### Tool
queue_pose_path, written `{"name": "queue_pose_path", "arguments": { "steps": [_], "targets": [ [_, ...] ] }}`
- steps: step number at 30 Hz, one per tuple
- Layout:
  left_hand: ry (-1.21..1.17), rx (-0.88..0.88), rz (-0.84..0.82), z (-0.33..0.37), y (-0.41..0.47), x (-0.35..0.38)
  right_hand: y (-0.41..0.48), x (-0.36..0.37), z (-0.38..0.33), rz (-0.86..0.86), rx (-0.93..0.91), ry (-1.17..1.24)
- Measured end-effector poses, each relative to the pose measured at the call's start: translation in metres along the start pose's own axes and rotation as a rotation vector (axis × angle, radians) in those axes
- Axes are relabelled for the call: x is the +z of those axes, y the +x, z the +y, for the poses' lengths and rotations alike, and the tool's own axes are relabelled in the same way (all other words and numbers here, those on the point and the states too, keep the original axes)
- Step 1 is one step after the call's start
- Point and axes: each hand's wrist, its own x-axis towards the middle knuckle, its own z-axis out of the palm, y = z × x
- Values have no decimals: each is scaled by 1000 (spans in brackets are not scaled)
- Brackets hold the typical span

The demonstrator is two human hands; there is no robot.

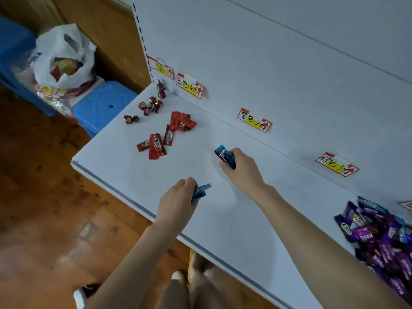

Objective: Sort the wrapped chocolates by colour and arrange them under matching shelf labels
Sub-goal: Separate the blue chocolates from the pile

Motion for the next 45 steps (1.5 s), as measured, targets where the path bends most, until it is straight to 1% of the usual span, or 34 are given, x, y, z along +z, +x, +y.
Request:
{"name": "queue_pose_path", "arguments": {
  "steps": [4, 9, 14, 21, 25, 30, 34, 37, 40, 45],
  "targets": [
    [15, 38, -16, 10, 19, 6, 7, -11, 17, 24, 56, -12],
    [30, 164, -78, 29, 28, 22, -6, -23, 48, 95, 161, -6],
    [46, 296, -208, 59, 28, 48, -47, -33, 89, 192, 320, 37],
    [92, 445, -292, 112, 13, 87, -100, -55, 144, 247, 481, 70],
    [82, 439, -286, 150, 6, 111, -120, -74, 179, 258, 484, 93],
    [64, 364, -244, 194, -5, 139, -133, -94, 226, 263, 420, 65],
    [37, 292, -165, 208, -9, 152, -121, -95, 254, 282, 329, 9],
    [37, 239, -144, 214, -8, 160, -111, -89, 271, 262, 274, -37],
    [46, 212, -147, 220, -6, 169, -113, -85, 288, 227, 288, -64],
    [55, 217, -179, 231, -6, 183, -127, -86, 305, 275, 322, -62]
  ]
}}
